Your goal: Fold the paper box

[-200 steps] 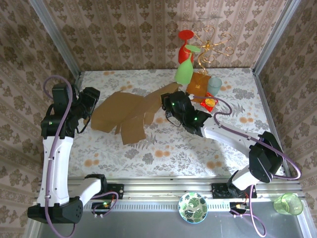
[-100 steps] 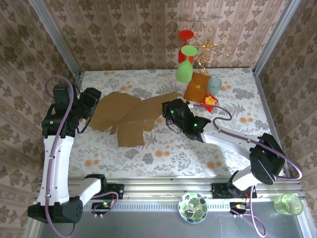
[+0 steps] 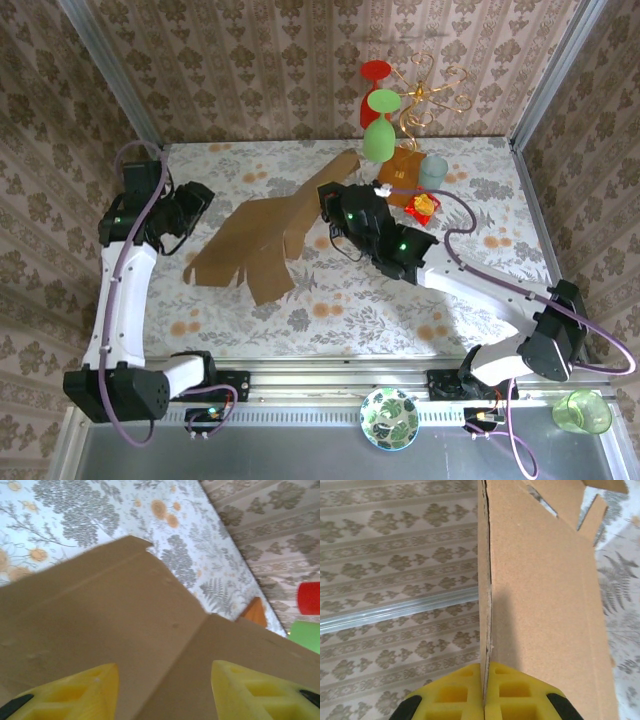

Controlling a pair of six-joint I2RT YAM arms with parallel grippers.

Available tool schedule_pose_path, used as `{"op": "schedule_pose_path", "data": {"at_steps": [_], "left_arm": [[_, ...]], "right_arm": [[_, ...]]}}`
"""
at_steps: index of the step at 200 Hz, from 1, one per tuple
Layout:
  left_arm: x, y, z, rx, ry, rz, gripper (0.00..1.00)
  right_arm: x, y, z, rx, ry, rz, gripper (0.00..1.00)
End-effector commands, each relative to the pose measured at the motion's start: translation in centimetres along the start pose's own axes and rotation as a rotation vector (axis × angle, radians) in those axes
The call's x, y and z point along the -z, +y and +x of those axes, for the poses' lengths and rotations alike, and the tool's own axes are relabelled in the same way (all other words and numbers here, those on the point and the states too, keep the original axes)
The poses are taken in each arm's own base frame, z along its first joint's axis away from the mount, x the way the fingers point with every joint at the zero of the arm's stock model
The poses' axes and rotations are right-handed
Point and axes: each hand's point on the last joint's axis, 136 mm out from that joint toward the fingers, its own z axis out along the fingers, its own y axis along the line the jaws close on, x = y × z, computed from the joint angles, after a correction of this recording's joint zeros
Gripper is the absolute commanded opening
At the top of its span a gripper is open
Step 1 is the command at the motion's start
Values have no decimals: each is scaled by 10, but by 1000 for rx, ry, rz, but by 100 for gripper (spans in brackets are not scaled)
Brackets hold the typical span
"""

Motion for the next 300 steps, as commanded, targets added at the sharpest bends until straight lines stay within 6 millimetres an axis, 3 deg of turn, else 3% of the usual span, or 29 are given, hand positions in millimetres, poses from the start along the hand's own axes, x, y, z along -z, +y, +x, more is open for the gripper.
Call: {"op": "schedule_pose_path", "data": {"at_steps": [1,28,67,99,131,157,172,205,224,251,282,300], "left_arm": [[-21,39,4,-18,74,-96,51],[-53,69,5,50,135,-100,48],[-96,85,31,66,275,-87,43],[-123,76,67,53,386,-11,38],[-135,65,107,86,478,47,37],[-129,69,118,147,492,88,37],[-122,75,115,166,488,84,37],[-87,107,74,200,325,-40,41],[-56,113,48,177,197,-123,45],[-30,92,31,195,109,-107,49],[-6,47,14,288,57,50,49],[2,15,16,377,94,165,49]], "right_arm": [[5,42,-9,37,-54,-107,0],[4,66,5,63,-17,-157,0],[5,109,24,112,19,-242,0],[0,132,36,112,40,-290,0],[-19,133,49,131,55,-296,0],[-45,114,59,138,70,-254,0],[-63,99,68,162,81,-231,0],[-110,64,77,178,110,-209,0],[-132,45,75,190,111,-194,0],[-151,20,66,147,95,-179,0],[-157,9,65,129,90,-160,0],[-160,4,64,120,79,-145,0]]}}
